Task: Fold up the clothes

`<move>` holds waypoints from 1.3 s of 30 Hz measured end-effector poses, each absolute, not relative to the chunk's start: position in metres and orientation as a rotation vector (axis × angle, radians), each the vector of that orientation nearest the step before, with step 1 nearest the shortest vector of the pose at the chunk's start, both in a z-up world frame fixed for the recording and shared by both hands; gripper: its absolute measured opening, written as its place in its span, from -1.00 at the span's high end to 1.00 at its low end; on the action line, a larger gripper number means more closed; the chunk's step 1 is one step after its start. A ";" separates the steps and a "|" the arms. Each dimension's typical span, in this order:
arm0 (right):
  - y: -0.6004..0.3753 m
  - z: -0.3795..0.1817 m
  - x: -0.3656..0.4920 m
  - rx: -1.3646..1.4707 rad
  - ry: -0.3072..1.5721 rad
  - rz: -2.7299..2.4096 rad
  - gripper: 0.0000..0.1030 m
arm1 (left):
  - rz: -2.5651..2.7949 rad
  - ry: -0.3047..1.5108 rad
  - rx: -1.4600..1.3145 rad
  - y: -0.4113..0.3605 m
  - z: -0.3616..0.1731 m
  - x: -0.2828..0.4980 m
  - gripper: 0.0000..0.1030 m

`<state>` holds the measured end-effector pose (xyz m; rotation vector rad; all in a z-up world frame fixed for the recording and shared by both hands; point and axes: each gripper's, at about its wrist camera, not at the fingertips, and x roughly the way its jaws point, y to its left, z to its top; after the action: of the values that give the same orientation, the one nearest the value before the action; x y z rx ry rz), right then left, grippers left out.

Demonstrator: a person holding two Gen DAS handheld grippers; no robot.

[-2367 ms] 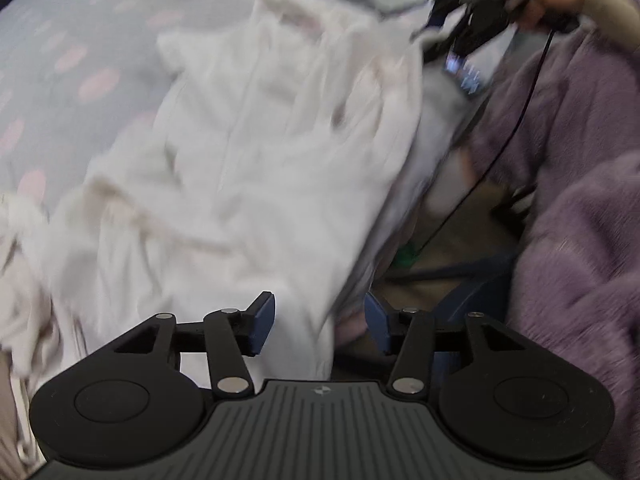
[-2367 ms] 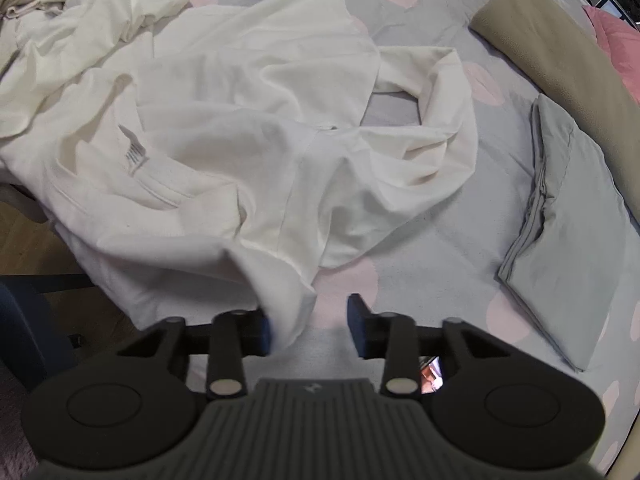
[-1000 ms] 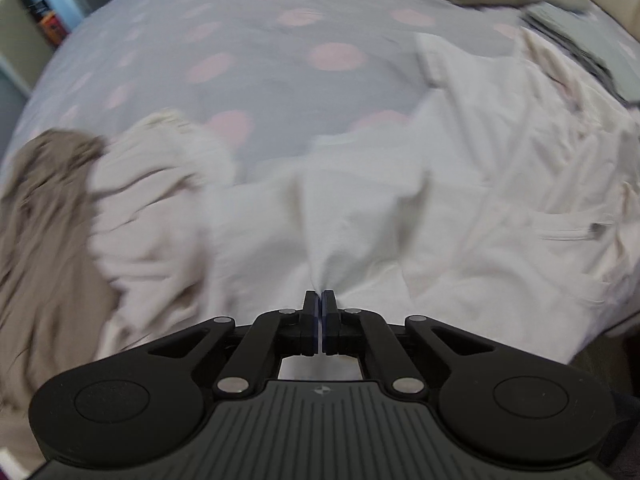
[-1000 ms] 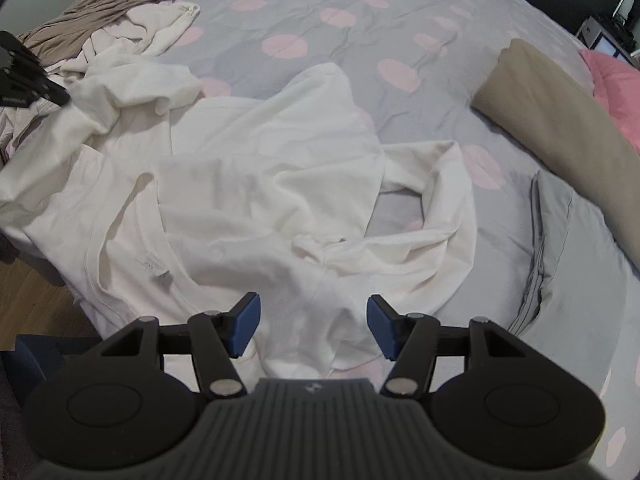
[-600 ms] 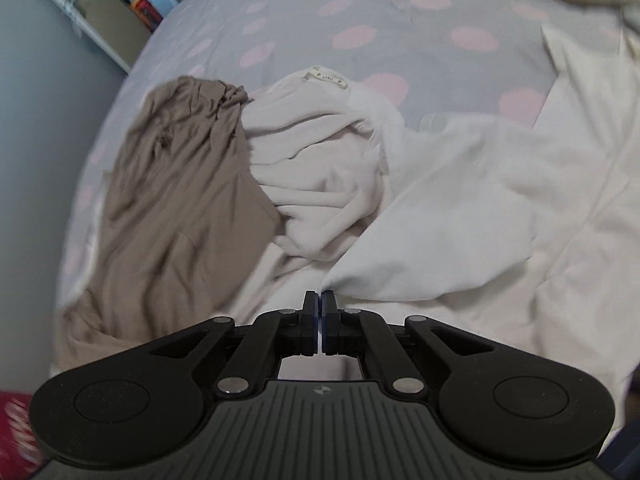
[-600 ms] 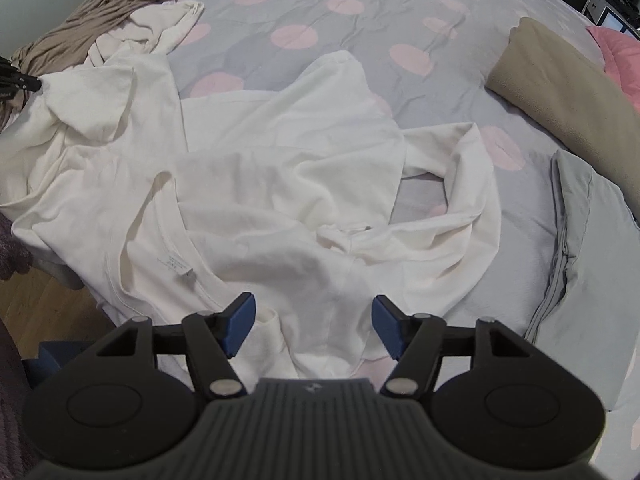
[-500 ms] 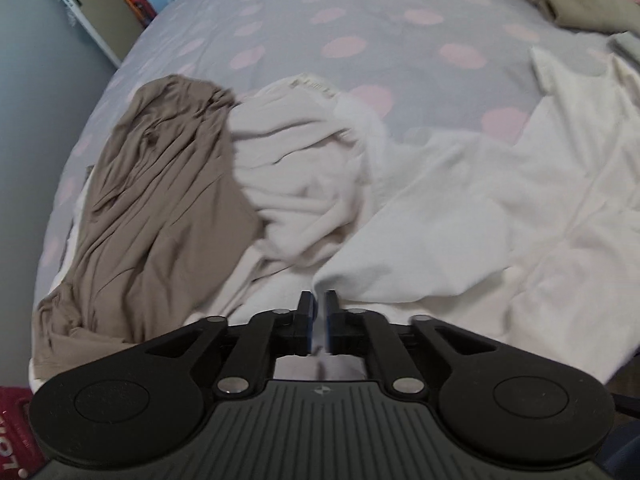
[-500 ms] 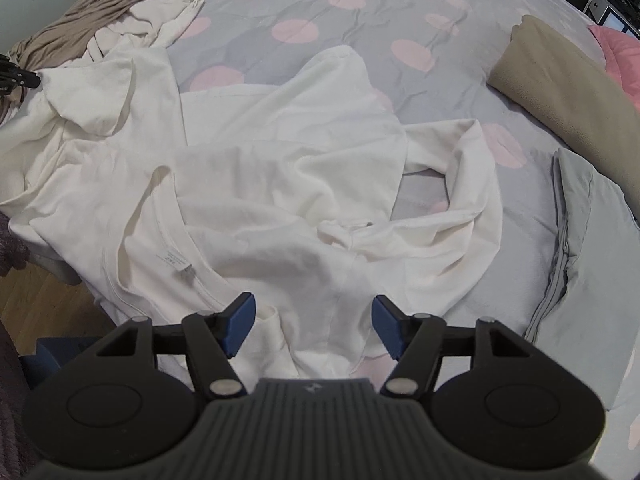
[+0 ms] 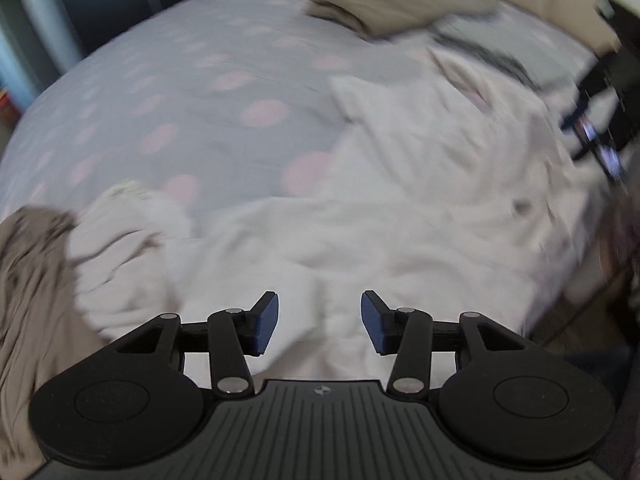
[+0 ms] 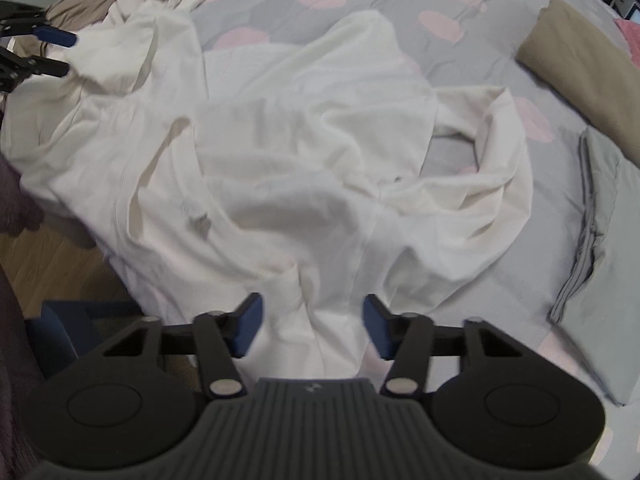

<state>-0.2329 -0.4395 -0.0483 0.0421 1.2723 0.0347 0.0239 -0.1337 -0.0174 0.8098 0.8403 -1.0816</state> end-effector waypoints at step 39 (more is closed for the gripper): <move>-0.436 -0.072 -0.231 0.086 1.238 0.346 0.73 | -1.414 0.781 0.996 -0.223 -0.104 -0.002 0.19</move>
<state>-0.2315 -0.4363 -0.0723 0.0861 1.2375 0.3457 -0.0016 -0.2232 -0.1044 0.9962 0.7810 -1.4135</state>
